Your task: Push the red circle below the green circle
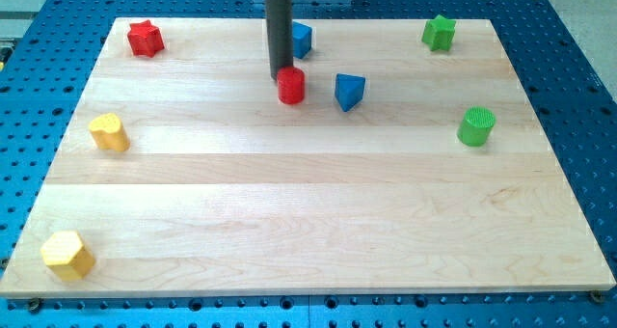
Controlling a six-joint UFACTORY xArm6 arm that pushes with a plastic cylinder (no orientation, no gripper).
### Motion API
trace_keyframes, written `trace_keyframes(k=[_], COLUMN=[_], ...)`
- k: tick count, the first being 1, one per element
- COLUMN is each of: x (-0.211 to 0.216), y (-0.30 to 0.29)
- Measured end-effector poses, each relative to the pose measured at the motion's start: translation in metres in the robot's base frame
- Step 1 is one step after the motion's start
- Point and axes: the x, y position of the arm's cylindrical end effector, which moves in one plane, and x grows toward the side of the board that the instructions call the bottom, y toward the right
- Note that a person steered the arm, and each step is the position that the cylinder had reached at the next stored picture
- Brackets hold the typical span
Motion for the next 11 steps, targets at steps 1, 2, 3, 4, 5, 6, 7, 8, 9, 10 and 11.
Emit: trace_keyframes(k=[1, 2, 3, 4, 5, 6, 7, 8, 9, 10, 11], x=[0.087, 0.117, 0.116, 0.155, 0.183, 0.184, 0.182, 0.2, 0.167, 0.174, 0.204], y=[0.011, 0.032, 0.034, 0.063, 0.104, 0.079, 0.143, 0.196, 0.203, 0.209, 0.209])
